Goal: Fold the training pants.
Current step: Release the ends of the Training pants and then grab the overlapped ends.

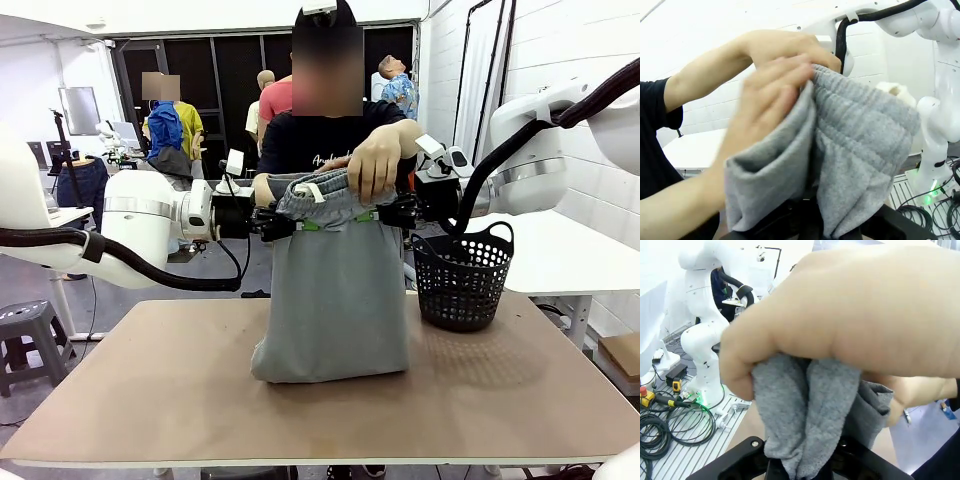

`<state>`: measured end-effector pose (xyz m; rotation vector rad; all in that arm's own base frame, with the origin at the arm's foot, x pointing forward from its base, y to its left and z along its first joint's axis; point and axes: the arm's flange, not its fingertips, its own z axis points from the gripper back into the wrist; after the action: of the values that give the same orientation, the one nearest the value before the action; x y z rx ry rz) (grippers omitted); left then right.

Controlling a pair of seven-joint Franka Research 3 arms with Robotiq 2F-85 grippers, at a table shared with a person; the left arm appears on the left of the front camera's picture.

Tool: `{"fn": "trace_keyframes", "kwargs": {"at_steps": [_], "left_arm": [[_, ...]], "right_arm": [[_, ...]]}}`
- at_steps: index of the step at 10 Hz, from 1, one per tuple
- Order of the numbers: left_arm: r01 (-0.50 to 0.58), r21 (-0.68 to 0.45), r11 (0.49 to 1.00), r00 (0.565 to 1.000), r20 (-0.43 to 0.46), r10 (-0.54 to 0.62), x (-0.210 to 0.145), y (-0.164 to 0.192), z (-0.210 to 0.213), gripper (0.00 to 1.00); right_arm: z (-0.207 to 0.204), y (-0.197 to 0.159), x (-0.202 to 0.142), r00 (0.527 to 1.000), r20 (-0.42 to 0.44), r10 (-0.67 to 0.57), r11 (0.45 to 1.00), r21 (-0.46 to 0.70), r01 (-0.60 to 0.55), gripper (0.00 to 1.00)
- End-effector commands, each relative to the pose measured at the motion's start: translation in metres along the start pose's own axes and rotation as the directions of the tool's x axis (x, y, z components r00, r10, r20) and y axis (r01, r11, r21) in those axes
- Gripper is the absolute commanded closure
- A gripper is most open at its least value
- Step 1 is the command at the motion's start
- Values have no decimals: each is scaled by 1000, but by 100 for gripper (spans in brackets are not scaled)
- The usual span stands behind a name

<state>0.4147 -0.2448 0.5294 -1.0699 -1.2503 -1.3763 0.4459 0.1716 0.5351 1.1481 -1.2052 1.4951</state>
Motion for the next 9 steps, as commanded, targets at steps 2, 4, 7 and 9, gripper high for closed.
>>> {"fn": "trace_keyframes", "kwargs": {"at_steps": [2,4,7,9], "left_arm": [[1,6,1000,1000,10,-1,3,-1,0,100],[1,6,1000,1000,10,-1,3,-1,0,100],[1,6,1000,1000,10,-1,3,-1,0,100],[1,6,1000,1000,10,-1,3,-1,0,100]], "right_arm": [[-3,3,2,1000,18,3,1000,-5,-3,100],[-3,3,2,1000,18,3,1000,-5,-3,100],[-3,3,2,1000,18,3,1000,-5,-3,100],[-3,3,2,1000,18,3,1000,-5,-3,100]]}}
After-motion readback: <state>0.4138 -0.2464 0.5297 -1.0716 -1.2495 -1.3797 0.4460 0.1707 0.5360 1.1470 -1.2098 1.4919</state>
